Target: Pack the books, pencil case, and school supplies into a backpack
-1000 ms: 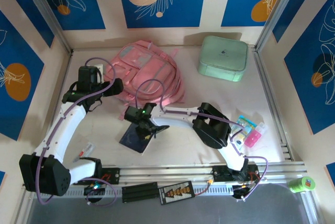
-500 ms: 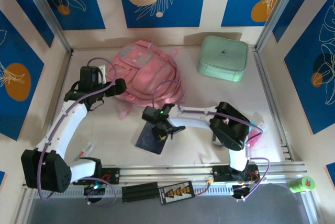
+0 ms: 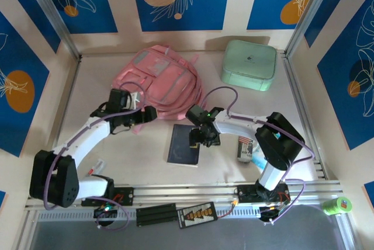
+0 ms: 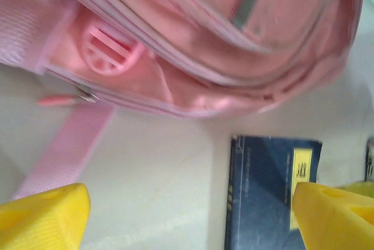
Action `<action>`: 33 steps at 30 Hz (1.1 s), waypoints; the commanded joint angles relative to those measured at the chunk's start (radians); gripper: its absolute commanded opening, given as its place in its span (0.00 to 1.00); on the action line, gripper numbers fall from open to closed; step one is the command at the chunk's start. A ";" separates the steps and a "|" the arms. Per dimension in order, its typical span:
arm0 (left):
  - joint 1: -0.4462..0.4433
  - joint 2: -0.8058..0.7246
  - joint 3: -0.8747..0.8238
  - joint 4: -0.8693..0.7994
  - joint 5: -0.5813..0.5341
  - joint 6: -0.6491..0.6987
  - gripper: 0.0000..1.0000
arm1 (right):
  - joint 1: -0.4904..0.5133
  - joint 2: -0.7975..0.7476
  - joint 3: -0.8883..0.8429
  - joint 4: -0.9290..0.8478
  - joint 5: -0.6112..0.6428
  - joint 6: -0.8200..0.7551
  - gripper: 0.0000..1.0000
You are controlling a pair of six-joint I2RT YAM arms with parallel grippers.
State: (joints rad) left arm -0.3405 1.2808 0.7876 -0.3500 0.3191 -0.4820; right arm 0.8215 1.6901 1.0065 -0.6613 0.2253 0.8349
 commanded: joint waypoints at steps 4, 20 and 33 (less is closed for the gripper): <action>-0.147 0.036 -0.020 -0.062 -0.079 -0.036 0.82 | 0.016 -0.011 -0.005 0.039 -0.045 0.133 0.53; -0.332 0.218 -0.052 0.114 -0.028 -0.173 0.46 | 0.031 0.014 0.002 0.012 -0.017 0.141 0.30; -0.339 0.312 -0.027 0.158 0.047 -0.203 0.27 | 0.035 0.029 -0.002 0.029 -0.033 0.134 0.29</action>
State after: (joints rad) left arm -0.6678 1.5742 0.7429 -0.2237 0.3149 -0.6735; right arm 0.8482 1.6943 1.0023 -0.6136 0.2008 0.9562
